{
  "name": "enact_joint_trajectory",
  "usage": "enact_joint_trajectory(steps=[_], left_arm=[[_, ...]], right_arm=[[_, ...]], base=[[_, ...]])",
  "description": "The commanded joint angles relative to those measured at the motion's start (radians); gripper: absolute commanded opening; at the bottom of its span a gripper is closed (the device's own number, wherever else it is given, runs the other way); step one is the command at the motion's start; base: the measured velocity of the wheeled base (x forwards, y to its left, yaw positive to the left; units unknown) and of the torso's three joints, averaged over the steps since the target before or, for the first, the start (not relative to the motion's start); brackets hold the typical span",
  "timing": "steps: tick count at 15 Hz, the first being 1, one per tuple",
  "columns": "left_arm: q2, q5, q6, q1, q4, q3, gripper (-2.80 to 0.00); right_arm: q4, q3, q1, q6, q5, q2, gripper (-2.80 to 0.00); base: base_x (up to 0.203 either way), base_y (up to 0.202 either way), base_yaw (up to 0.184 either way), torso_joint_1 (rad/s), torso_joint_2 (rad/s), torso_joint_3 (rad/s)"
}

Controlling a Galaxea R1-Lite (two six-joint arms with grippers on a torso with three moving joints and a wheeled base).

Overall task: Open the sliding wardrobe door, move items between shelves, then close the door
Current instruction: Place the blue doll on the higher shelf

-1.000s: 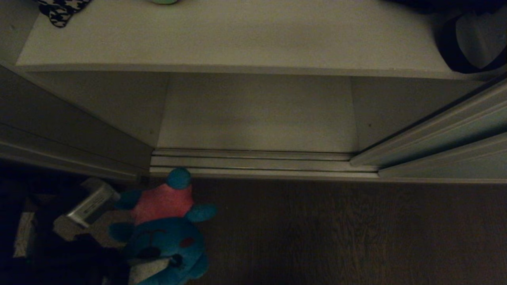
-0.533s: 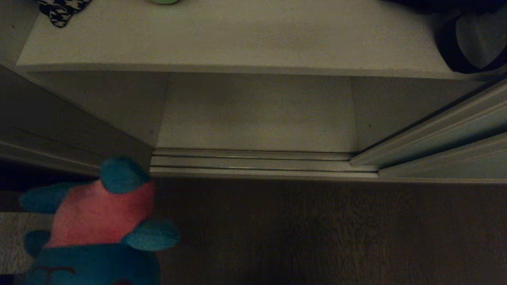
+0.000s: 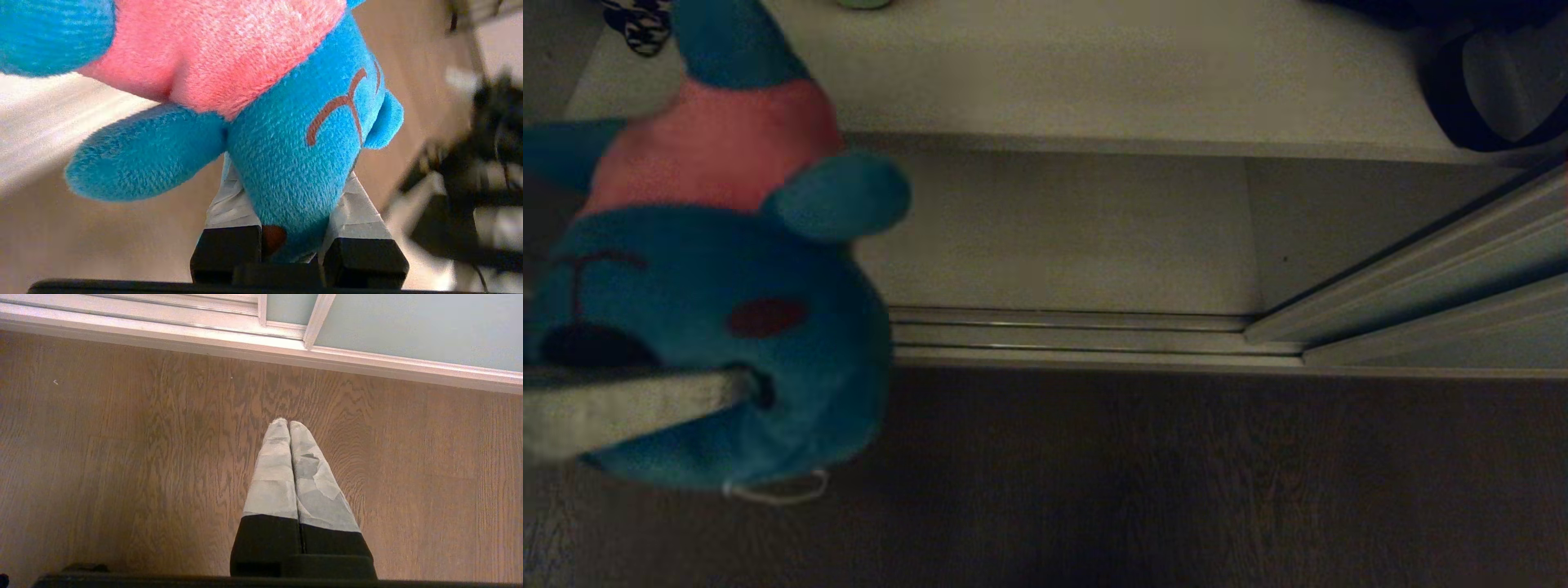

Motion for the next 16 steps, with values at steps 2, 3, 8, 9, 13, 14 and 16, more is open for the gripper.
enact_joint_trajectory(steps=[2, 3, 8, 9, 13, 14, 16], left_arm=[[0.235, -0.004, 0.001, -0.004, -0.091, -0.139, -2.80], [0.302, -0.003, 0.002, -0.006, -0.119, -0.207, -2.80], [0.552, -0.005, 0.012, -0.008, -0.191, -0.532, -2.80], [0.600, -0.007, 0.021, -0.008, -0.192, -0.587, -2.80], [0.771, -0.018, 0.042, -0.005, -0.213, -0.746, -2.80], [0.807, -0.017, 0.042, -0.005, -0.247, -0.772, -2.80], [0.860, -0.011, 0.026, 0.002, -0.344, -0.821, -2.80]], right_arm=[[0.001, 0.000, 0.001, 0.000, 0.000, 0.000, -2.80], [-0.001, 0.000, -0.001, 0.000, 0.000, 0.000, -2.80], [-0.001, 0.000, 0.001, 0.000, 0.000, 0.000, -2.80], [0.000, 0.000, 0.001, 0.000, 0.000, 0.000, -2.80], [-0.001, 0.000, 0.001, 0.000, 0.000, 0.000, -2.80], [0.001, 0.000, 0.001, 0.000, 0.000, 0.000, -2.80], [0.001, 0.000, 0.001, 0.000, 0.000, 0.000, -2.80]], base=[[0.000, 0.000, 0.000, 0.000, 0.00, 0.000], [0.000, 0.000, 0.000, 0.000, 0.00, 0.000], [0.000, 0.000, 0.000, 0.000, 0.00, 0.000], [0.000, 0.000, 0.000, 0.000, 0.00, 0.000], [0.000, 0.000, 0.000, 0.000, 0.00, 0.000], [0.000, 0.000, 0.000, 0.000, 0.00, 0.000], [0.000, 0.000, 0.000, 0.000, 0.00, 0.000]])
